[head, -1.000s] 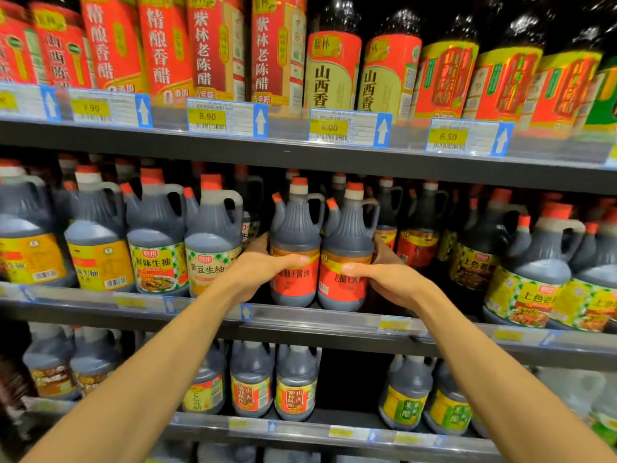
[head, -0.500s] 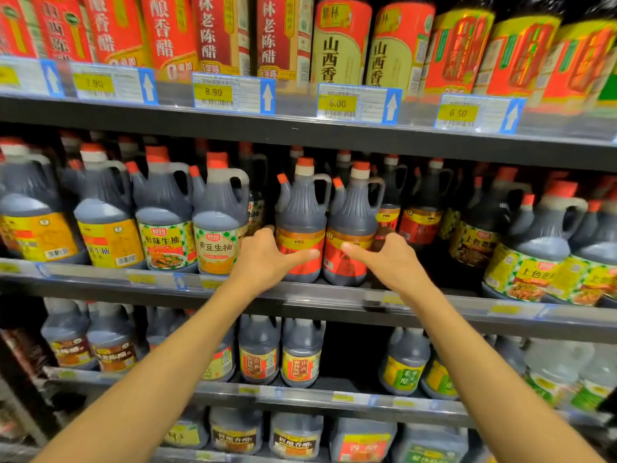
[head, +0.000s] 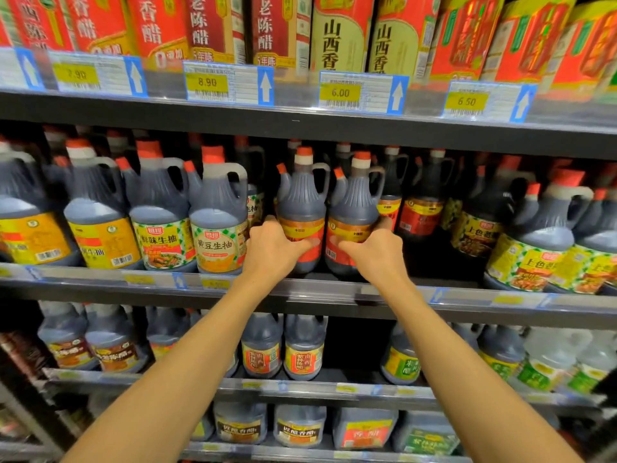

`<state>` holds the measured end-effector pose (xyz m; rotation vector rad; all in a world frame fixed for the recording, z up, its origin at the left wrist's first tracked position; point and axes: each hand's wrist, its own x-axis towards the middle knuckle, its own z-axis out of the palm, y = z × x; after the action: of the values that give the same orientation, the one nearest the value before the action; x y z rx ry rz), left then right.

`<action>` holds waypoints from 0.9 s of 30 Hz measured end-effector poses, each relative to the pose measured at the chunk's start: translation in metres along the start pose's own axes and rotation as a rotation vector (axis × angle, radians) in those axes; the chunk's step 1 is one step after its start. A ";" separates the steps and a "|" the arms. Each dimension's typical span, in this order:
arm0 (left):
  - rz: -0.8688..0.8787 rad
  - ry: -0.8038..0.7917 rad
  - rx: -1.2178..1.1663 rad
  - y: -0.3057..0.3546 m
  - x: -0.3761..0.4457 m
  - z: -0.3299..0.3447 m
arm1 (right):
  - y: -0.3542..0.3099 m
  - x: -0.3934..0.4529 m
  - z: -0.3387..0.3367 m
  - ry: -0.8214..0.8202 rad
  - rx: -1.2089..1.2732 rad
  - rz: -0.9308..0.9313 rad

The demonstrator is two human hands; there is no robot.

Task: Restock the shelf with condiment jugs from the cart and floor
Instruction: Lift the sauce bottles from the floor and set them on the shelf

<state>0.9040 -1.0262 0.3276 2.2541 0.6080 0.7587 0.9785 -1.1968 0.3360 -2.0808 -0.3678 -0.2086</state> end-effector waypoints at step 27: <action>-0.004 -0.099 -0.026 -0.014 0.031 0.014 | 0.007 0.032 0.009 -0.116 0.102 -0.022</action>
<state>0.9327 -1.0044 0.3194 2.2507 0.5522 0.6451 1.0113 -1.1873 0.3353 -1.9938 -0.4625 -0.0808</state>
